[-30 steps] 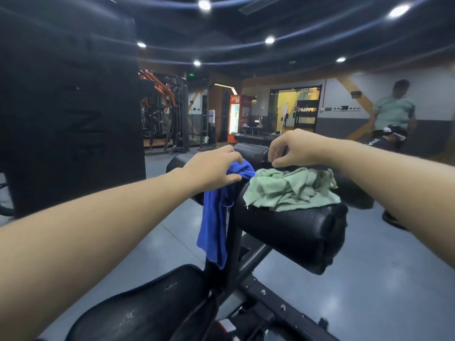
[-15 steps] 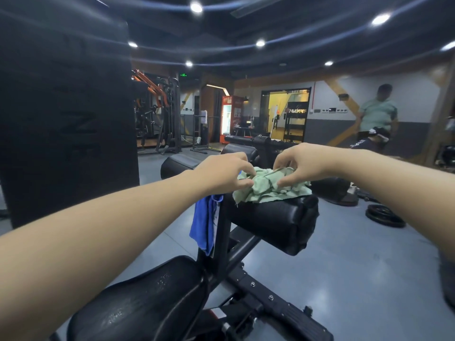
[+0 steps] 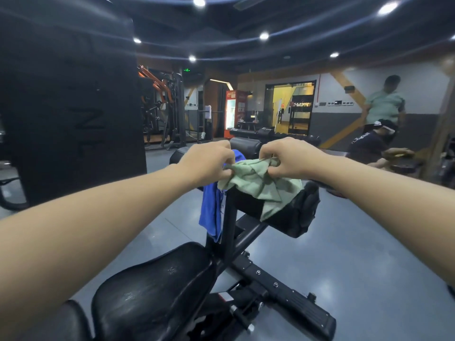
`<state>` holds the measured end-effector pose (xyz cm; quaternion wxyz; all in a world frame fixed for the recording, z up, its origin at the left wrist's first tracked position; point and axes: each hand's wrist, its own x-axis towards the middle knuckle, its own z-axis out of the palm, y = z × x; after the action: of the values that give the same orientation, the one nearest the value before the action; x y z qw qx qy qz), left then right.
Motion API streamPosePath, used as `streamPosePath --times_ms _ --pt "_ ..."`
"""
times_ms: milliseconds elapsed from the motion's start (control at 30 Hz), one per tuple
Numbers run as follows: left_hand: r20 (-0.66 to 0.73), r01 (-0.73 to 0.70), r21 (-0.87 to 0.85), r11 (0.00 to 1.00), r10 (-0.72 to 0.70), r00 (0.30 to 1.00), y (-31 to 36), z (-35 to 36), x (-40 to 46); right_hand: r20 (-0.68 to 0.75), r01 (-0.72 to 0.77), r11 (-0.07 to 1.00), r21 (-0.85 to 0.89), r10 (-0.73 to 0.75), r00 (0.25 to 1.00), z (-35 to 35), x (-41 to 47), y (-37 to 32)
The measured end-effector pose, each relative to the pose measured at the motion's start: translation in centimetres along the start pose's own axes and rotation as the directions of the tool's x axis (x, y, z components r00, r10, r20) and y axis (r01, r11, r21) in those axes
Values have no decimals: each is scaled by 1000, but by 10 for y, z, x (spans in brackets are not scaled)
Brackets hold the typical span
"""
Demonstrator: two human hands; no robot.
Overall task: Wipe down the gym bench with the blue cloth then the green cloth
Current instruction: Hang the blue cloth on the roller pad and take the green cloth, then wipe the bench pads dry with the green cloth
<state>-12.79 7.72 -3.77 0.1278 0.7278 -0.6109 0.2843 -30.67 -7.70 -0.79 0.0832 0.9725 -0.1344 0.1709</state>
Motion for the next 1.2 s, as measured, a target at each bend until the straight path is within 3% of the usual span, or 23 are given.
streamPosePath --times_ms 367,633,900,1200 --pt "60 143 111 984 -150 987 -70 -62 -172 -22 237 961 142 -237 971 39 32 -168" --pt "126 268 114 957 -281 951 -129 -48 -260 39 307 939 157 -316 948 92 65 -260" --pt "214 357 60 932 -362 908 -165 30 -298 147 294 927 233 -333 932 173 85 -281" --pt "303 344 -57 937 -312 900 -114 114 -353 306 180 919 352 -294 906 252 18 -272"
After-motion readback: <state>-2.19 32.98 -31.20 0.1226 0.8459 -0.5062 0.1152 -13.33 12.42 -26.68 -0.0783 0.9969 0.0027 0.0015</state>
